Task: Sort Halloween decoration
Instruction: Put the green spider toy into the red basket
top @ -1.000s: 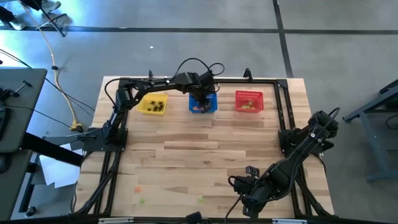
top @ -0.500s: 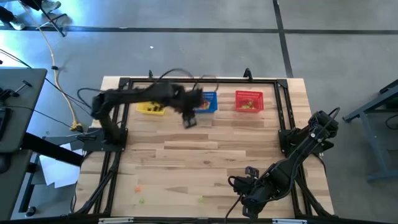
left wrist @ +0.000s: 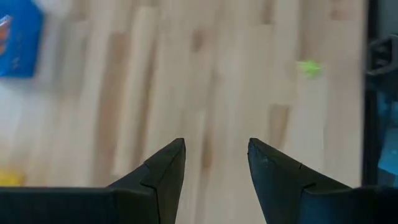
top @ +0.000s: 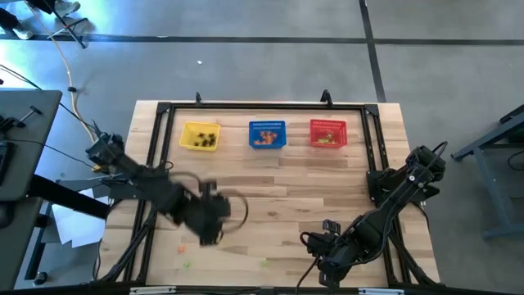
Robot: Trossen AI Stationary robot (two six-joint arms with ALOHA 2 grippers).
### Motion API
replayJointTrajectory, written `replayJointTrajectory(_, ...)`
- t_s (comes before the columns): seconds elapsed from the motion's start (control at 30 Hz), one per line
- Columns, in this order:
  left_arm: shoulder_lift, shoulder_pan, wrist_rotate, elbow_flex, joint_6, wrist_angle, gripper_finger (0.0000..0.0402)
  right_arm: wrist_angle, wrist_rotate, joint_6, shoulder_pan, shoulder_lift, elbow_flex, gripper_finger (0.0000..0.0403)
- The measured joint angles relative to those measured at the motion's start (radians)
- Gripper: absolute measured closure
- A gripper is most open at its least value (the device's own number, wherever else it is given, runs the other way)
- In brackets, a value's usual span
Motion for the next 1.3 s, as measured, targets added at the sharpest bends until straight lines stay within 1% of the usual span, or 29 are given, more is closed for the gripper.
replayJointTrajectory(0.07, 0.008, -0.047, -0.023, -0.038, 0.02, 0.083, 0.0239, 0.0, 0.0, 0.0, 0.0, 0.0, 0.0, 0.0243)
replayJointTrajectory(0.2, 0.028, -0.101, -0.04, -0.1, 0.08, 0.292, 0.0241, 0.001, 0.0, 0.0, 0.0, 0.0, 0.0, 0.0243)
replayJointTrajectory(0.3, 0.063, -0.12, -0.037, -0.144, 0.119, 0.454, 0.024, 0.001, 0.0, 0.0, 0.0, 0.0, 0.0, 0.0243)
replayJointTrajectory(0.43, 0.141, -0.128, -0.036, -0.171, 0.168, 0.604, 0.0239, 0.003, 0.0, 0.0, 0.0, 0.0, 0.0, 0.0243)
replayJointTrajectory(0.73, 0.359, -0.121, -0.028, -0.177, 0.312, 0.795, 0.0238, 0.004, 0.0, 0.0, 0.0, 0.0, 0.0, 0.0243)
replayJointTrajectory(0.83, 0.395, -0.113, -0.025, -0.177, 0.343, 0.819, 0.0238, 0.008, 0.0, 0.0, 0.0, 0.0, 0.0, 0.0243)
replayJointTrajectory(0.87, 0.407, -0.108, -0.02, -0.177, 0.348, 0.851, 0.0238, 0.008, 0.0, 0.0, 0.0, 0.0, 0.0, 0.0243)
replayJointTrajectory(1.0, 0.446, -0.084, 0.048, -0.177, 0.349, 0.932, 0.0235, 0.012, 0.0, 0.0, 0.0, 0.0, 0.0, 0.0243)
replayJointTrajectory(1.17, 0.478, -0.056, 0.138, -0.177, 0.345, 0.964, 0.0231, 0.017, 0.0, 0.0, 0.0, 0.0, 0.0, 0.0243)
replayJointTrajectory(1.3, 0.497, -0.043, 0.187, -0.175, 0.34, 0.99, 0.0231, 0.023, 0.0, 0.0, 0.0, 0.0, 0.0, 0.0243)
